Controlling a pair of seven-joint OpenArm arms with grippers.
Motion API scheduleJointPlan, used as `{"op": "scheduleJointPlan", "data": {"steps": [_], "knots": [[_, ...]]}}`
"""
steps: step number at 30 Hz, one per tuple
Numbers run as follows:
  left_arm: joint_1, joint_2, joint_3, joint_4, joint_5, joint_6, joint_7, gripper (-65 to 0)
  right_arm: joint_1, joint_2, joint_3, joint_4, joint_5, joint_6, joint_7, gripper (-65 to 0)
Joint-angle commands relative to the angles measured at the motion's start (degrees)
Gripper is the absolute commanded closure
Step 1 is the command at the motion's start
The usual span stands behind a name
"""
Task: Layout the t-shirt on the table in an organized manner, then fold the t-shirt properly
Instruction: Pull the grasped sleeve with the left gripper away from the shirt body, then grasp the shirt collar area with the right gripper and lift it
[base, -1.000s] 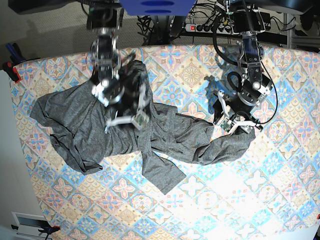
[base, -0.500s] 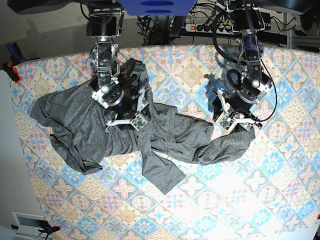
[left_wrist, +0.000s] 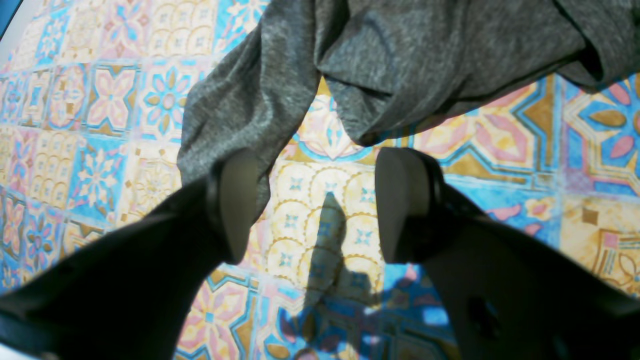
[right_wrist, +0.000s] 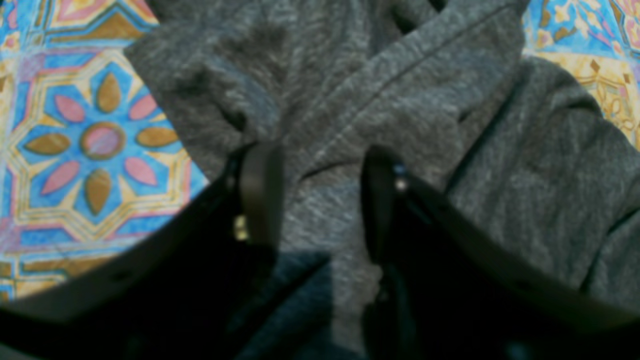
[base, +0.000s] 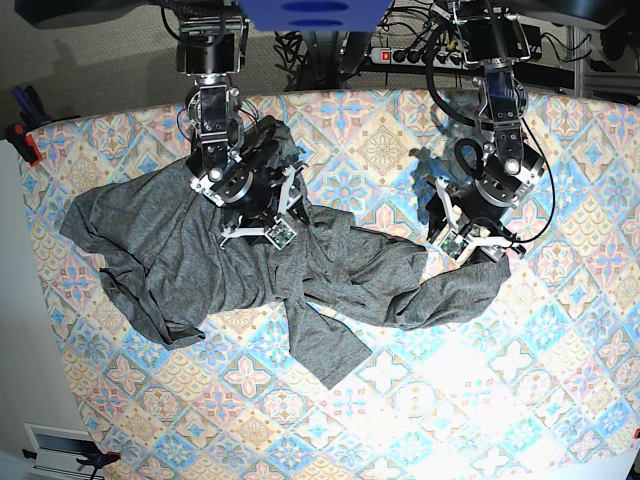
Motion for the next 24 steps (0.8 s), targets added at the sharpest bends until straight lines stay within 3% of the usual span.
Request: {"op": "scheduleJointPlan", "data": {"steps": [1, 5, 6, 12, 24], "knots": [[-0.86, -0.29, -0.17, 1.22, -0.85, 0.49, -1.26, -35.1, 0.82, -0.13, -0.11, 0.87, 0.68, -0.14, 1.3, -19.3], [-0.95, -0.29, 0.0, 1.22, -0.85, 0.49, -1.26, -35.1, 0.82, -0.13, 0.24, 1.22, 0.68, -0.32, 1.12, -1.6], [-0.95, -0.29, 0.09, 1.22, -0.85, 0.49, -1.26, -35.1, 0.73, -0.13, 0.95, 1.49, 0.42, -0.32, 1.12, 0.0], [-1.12, 0.5, 0.0, 1.13, -0.85, 0.49, -1.26, -35.1, 0.38, -0.13, 5.08, 7.82, 0.33, -0.32, 0.86, 0.0], [-1.12, 1.99, 0.26, 1.13, -0.76, 0.49, -1.26, -35.1, -7.18, -0.22, 4.73, 24.17, 0.24, -0.32, 0.77, 0.0]]}}
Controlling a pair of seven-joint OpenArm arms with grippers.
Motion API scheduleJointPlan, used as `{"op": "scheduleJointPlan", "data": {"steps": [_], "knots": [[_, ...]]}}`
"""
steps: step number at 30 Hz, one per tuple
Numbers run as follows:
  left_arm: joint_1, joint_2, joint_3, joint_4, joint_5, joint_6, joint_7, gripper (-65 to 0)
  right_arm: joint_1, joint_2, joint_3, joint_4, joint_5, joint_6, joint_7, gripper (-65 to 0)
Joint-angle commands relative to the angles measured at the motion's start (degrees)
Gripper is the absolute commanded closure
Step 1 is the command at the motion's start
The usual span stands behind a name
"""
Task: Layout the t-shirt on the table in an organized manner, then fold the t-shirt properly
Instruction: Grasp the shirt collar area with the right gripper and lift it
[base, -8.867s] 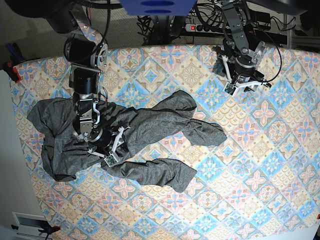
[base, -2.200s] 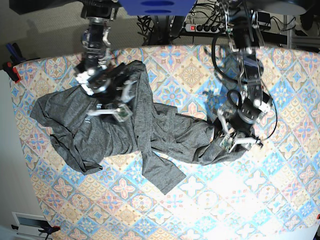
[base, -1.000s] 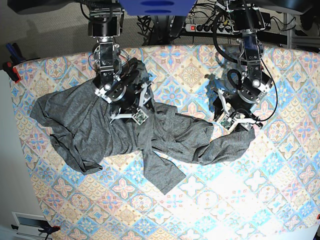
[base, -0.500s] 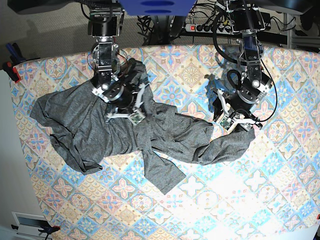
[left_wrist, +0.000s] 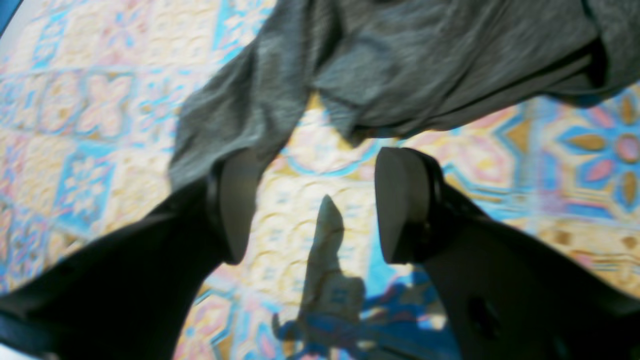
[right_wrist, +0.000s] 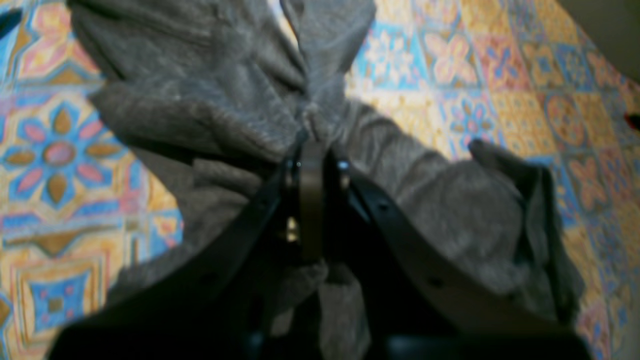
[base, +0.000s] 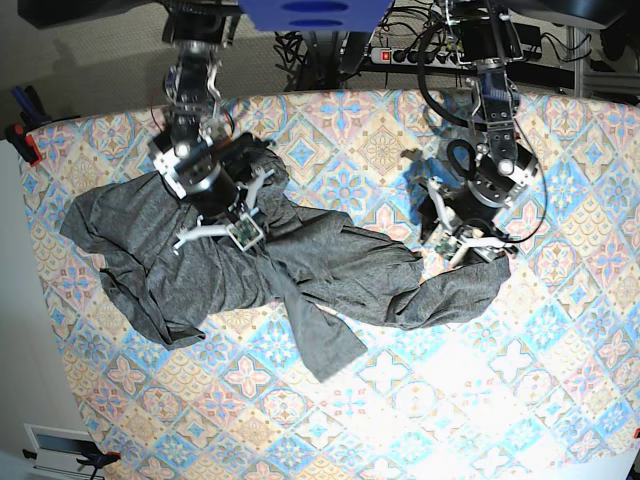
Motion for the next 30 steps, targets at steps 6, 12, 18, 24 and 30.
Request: {"op": "scheduleJointPlan", "data": {"steps": [6, 12, 18, 24, 30], "knots": [[-0.86, -0.19, -0.11, 1.06, -0.76, 0.64, -1.26, -35.1, -6.35, -0.42, -2.81, 3.5, 1.12, -0.4, 1.93, 0.0], [-0.77, -0.19, -0.02, 0.89, -0.67, 0.64, -1.26, -35.1, -15.58, -0.07, -12.91, 4.38, 1.03, -0.4, 2.02, 0.0], [-0.42, -0.28, -0.02, 0.89, -0.67, 0.64, -1.26, -35.1, -21.03, 4.24, -24.43, 4.47, 1.03, -0.4, 2.02, 0.0], [0.02, -0.54, -0.11, 0.8, -0.67, 0.64, -1.26, -35.1, -20.85, 5.65, -27.24, 4.03, 1.12, -0.49, 1.58, -4.4], [0.37, -0.54, -0.11, 0.8, -0.67, 0.64, -1.26, -35.1, -21.12, 5.65, -22.67, 4.82, 1.12, -0.49, 1.58, -28.7]]}}
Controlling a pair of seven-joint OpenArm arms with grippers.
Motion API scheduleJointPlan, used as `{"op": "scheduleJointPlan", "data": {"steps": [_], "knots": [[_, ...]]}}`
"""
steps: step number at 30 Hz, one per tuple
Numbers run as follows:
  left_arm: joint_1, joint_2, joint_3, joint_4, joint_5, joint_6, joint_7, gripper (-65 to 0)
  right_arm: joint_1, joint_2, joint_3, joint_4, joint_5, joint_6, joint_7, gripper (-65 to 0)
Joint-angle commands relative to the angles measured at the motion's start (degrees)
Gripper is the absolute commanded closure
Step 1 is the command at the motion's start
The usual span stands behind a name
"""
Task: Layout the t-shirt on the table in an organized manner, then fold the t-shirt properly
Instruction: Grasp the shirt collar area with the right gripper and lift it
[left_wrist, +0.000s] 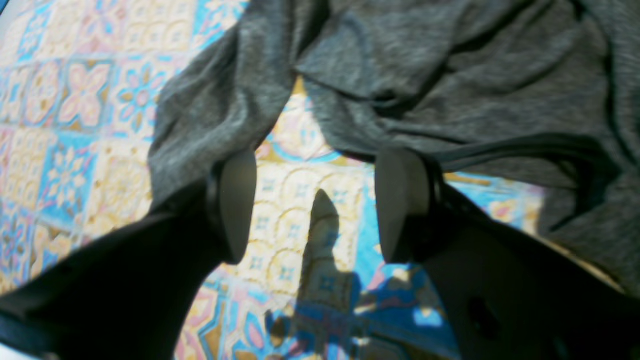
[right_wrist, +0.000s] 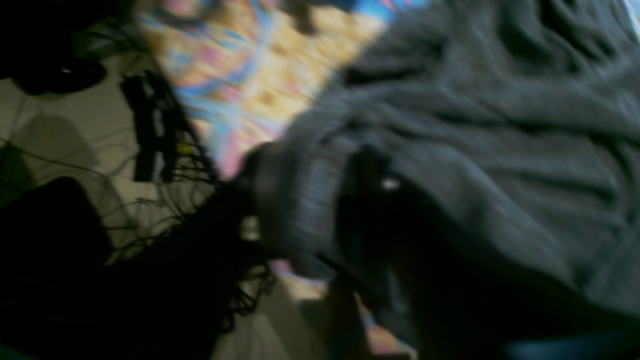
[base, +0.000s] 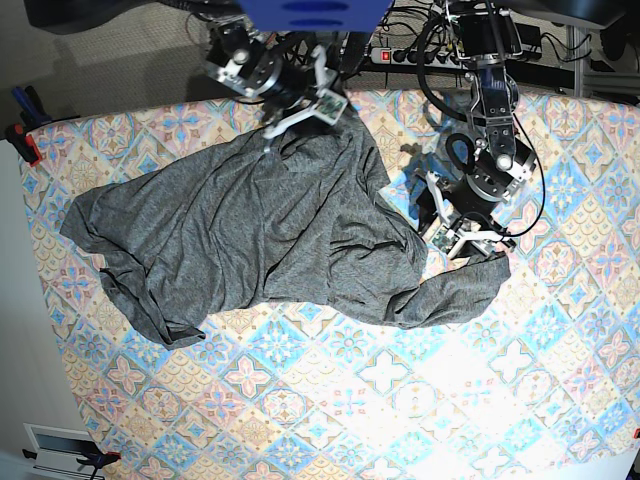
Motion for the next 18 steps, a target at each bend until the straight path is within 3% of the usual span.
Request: {"op": "scheduleJointPlan", "data": {"steps": [1, 5, 9, 18], "knots": [[-0.75, -0.3, -0.13, 0.91, -0.72, 0.53, -1.26, -35.1, -0.31, -0.21, -0.01, 2.12, 1.23, -0.16, 1.56, -32.3], [-0.75, -0.39, -0.22, 0.91, -0.72, 0.53, -1.26, -35.1, -0.4, 0.05, 0.43, 5.1, 1.23, -0.16, 1.91, -40.2], [-0.75, -0.39, -0.13, 0.91, -0.72, 0.53, -1.26, -35.1, -2.24, -0.39, 5.36, 4.93, 1.32, -0.16, 1.91, -36.7], [-0.04, -0.3, 1.1, 1.35, -0.72, 0.53, -1.26, -35.1, 5.76, -7.16, 13.97, 4.58, 1.4, -0.16, 1.65, -33.2]]}}
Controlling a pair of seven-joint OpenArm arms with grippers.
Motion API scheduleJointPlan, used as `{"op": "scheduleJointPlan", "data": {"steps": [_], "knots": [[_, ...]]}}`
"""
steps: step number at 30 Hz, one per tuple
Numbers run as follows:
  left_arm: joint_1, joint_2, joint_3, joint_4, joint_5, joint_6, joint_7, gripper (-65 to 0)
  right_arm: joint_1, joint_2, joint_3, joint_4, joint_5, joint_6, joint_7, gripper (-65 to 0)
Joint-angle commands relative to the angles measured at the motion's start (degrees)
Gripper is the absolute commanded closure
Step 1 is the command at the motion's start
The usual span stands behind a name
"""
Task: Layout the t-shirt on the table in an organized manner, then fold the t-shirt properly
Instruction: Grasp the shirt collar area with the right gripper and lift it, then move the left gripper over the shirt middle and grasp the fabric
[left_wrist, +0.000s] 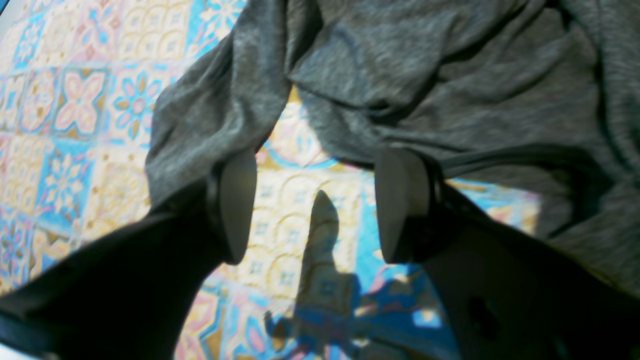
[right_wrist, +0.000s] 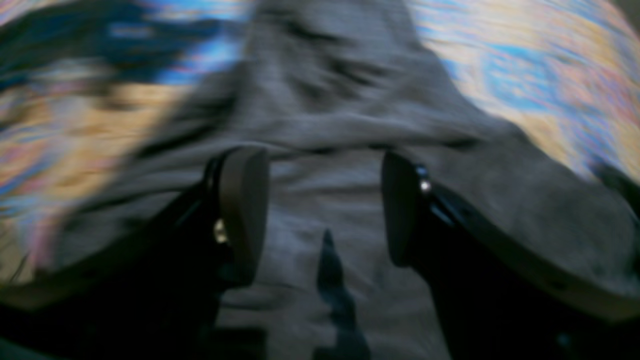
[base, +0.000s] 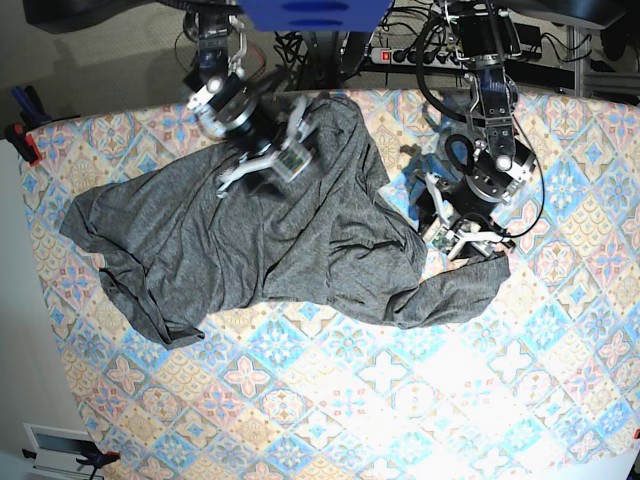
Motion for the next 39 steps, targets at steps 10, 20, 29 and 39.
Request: {"op": "scheduleJointPlan", "data": {"steps": [10, 20, 29, 39], "knots": [[-1.8, 1.24, 23.46, 4.09, -0.67, 0.18, -1.13, -35.1, 8.43, -0.74, 14.51, 0.38, 0.73, 0.19, 0.84, -33.3], [-12.7, 9.41, 25.04, -7.16, -0.85, 0.18, 9.6, -35.3, 8.25, 0.32, 22.25, -0.06, 0.73, 0.45, 0.84, -33.3], [-15.78, 12.84, 25.04, -17.97, -0.94, 0.18, 9.68, -35.3, 8.16, 0.41, 23.04, -0.06, 0.73, 0.49, 0.84, -33.3], [-16.57, 12.84, 28.56, -24.39, -1.11, 0.18, 9.24, -35.1, 8.25, 0.41, 22.51, -0.06, 0.73, 0.49, 1.01, -33.3]]}}
